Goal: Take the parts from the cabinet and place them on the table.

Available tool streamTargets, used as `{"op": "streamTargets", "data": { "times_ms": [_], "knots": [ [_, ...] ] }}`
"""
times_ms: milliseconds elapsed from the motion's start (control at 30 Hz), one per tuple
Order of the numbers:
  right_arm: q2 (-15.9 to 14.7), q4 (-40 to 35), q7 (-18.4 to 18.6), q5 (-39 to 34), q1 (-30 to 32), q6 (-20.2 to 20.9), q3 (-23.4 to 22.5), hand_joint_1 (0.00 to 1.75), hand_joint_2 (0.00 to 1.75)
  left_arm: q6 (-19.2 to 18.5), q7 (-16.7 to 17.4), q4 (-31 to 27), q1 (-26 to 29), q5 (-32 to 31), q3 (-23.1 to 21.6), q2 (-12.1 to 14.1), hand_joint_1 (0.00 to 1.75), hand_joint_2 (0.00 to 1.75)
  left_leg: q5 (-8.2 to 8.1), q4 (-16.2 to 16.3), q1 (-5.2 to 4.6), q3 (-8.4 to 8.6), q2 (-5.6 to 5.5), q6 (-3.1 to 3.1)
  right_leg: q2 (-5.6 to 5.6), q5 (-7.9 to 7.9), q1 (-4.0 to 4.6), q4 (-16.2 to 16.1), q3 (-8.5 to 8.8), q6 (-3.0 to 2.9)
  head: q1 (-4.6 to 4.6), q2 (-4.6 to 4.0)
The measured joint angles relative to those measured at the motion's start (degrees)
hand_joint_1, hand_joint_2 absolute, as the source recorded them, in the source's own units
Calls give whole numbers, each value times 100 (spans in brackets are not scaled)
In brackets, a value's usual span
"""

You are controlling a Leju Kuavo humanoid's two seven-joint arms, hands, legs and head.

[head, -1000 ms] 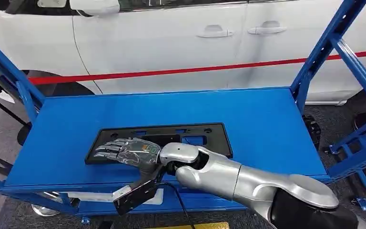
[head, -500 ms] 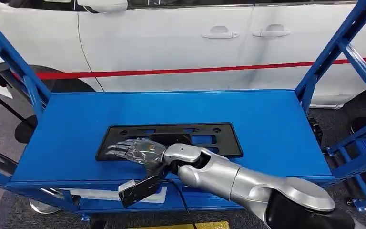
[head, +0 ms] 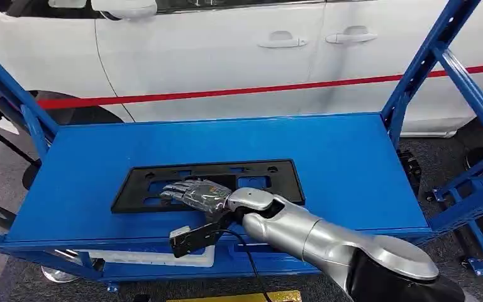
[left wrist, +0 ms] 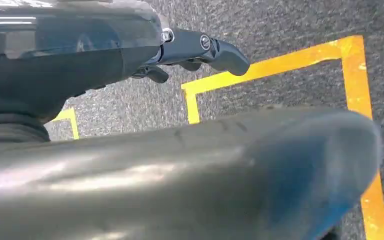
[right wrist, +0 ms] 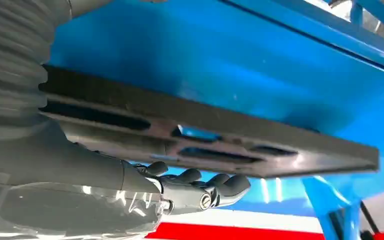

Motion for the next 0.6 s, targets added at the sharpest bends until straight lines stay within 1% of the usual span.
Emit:
{"op": "streamTargets", "data": {
  "times_ms": [33, 67, 100, 133, 167, 200, 267, 300, 333, 367, 400, 433, 467, 500, 533, 567, 600],
  "knots": [
    [15, 45, -24, 0, 3, 0, 0, 0, 175, 0, -11, 0, 9, 9, -2, -2, 0, 0, 188, -250, 0, 112, 0, 5, 6, -1, 0, 5, 0, 1, 0, 0],
    [22, 72, -31, 0, 0, 0, -2, 0, 175, 0, -17, 0, 10, 28, 0, -2, 0, 0, 450, -716, 0, 329, 0, 18, 14, -3, 0, 10, 3, 5, 0, 0],
    [44, 103, -33, 0, -3, 0, -11, 0, 175, 0, -20, 0, 7, 35, 0, -2, 0, 0, 705, -1252, 0, 588, 3, 40, 19, -9, 0, 14, 13, 15, 0, 0],
    [57, 131, -33, 0, -4, 0, -18, 0, 175, 0, -26, 0, 7, 39, 0, -2, 0, 0, 745, -1633, -4, 750, 4, 75, 18, -16, 3, 15, 11, 31, 2, 0],
    [59, 155, -35, 0, -9, -4, -20, 0, 175, 0, -33, 0, 0, 41, 0, -2, 0, 0, 713, -1757, -38, 825, -3, 97, 23, -20, 39, 43, -16, 65, 0, 0],
    [68, 179, -35, 0, -8, -7, -20, 0, 175, -2, -35, 0, -1, 46, -2, -4, 0, 0, 721, -1715, -40, 800, -13, 116, 18, -3, 35, 26, -25, 92, 9, 0],
    [96, 234, -37, -2, -6, -7, -20, 0, 175, 0, -35, 0, 30, 50, 0, -4, 0, 0, 738, -1733, -63, 790, -21, 186, 13, 21, 16, -6, -15, 164, 9, 0],
    [114, 253, -37, -2, -9, -7, -26, 0, 175, 0, -33, 0, 43, 59, 2, -4, 0, 0, 785, -1808, 5, 827, -12, 250, 11, -12, 27, 13, -25, 203, 7, 0],
    [131, 275, -41, -9, -17, -7, -39, 0, 175, 0, -35, 0, 44, 72, 2, -4, 0, 0, 797, -1830, -8, 838, -11, 267, 10, -87, 13, 100, -45, 227, 11, 0],
    [159, 314, -46, -15, -33, -9, -50, 0, 175, 0, -35, 0, 34, 81, 4, -4, 0, 0, 803, -1830, -8, 831, -7, 307, 8, -317, 9, 441, -206, 247, 13, 0],
    [177, 341, -44, -20, -32, -13, -55, 0, 175, 0, -35, 0, 33, 81, 4, -4, 0, 0, 801, -1830, -15, 831, -5, 315, 8, -522, 5, 848, -396, 257, 13, 0],
    [188, 376, -46, -28, -24, -13, -57, 0, 175, 0, -37, 0, 39, 83, 4, -4, 0, 0, 799, -1830, -18, 830, -5, 318, 8, -713, 4, 1318, -621, 270, 13, 0],
    [188, 413, -48, -41, -11, -18, -57, 0, 175, 0, -42, 0, 53, 85, 7, -4, 0, 0, 799, -1827, -18, 828, -7, 319, 7, -799, 4, 1664, -796, 280, 13, 0],
    [188, 441, -54, -46, -1, -22, -61, 0, 175, 0, -48, 0, 67, 85, 7, -4, 0, 0, 798, -1826, -18, 831, -9, 318, 7, -750, 2, 1718, -829, 283, 13, 0],
    [192, 468, -63, -46, -1, -28, -68, 0, 175, 0, -52, 0, 81, 87, 9, -4, 0, 0, 796, -1822, -18, 832, -15, 315, 6, -568, -3, 1512, -742, 275, 15, 0],
    [201, 493, -85, -48, -7, -48, -85, 0, 175, 2, -52, 0, 86, 87, 11, -4, 0, 0, 791, -1813, -18, 835, -20, 307, 6, -326, -7, 1105, -540, 258, 13, 0],
    [209, 509, -109, -52, -13, -59, -109, 0, 175, 2, -57, 0, 89, 87, 11, -7, 0, 0, 782, -1799, -18, 837, -23, 293, 6, -95, -6, 624, -297, 234, 13, 0]
  ]
}}
